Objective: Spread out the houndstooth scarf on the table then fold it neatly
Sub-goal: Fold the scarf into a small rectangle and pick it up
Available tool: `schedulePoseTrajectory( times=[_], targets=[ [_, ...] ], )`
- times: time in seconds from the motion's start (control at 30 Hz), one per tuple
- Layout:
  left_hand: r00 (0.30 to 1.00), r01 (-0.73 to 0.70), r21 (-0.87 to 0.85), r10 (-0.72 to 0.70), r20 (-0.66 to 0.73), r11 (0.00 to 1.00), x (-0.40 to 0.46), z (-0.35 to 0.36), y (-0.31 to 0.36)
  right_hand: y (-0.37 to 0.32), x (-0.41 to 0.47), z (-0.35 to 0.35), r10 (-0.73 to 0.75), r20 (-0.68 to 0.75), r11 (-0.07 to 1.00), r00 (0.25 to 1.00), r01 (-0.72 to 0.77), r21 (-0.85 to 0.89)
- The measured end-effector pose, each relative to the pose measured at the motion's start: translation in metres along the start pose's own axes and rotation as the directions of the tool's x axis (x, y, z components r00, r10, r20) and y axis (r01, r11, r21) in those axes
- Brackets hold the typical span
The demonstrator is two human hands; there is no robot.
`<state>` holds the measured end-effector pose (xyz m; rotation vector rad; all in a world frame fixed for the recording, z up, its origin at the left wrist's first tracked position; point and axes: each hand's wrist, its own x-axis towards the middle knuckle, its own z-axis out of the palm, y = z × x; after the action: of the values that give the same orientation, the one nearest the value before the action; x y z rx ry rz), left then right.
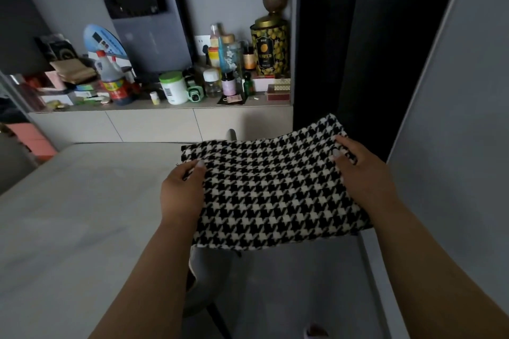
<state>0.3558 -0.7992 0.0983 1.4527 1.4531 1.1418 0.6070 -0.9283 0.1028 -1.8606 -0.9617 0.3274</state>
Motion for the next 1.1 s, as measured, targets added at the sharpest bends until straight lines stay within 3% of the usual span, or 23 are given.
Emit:
schedulePoseTrajectory(
  times=[0.4, 0.6, 0.9, 1.1],
  targets=[
    [0.941, 0.138, -0.028, -0.140, -0.308, 0.990, 0.157, 0.046, -0.007, -0.025, 0.221, 0.124, -0.121, 0.273, 0.991, 0.954, 0.131, -0.018],
    [0.907, 0.178, 0.040, -0.148, -0.394, 0.983, 0.220, 0.024, -0.013, -0.045, 0.274, 0.195, -0.172, 0.448, 0.984, 0.877, 0.178, 0.030],
    [0.910, 0.207, 0.248, -0.093, -0.403, 0.946, 0.340, -0.034, -0.047, -0.081, 0.305, 0.310, -0.234, 0.600, 0.972, 0.765, 0.183, 0.147],
    [0.949, 0.194, 0.422, -0.060, -0.310, 0.885, 0.414, -0.050, -0.080, -0.086, 0.302, 0.365, -0.078, 0.750, 0.997, 0.657, 0.050, 0.060]
  ],
)
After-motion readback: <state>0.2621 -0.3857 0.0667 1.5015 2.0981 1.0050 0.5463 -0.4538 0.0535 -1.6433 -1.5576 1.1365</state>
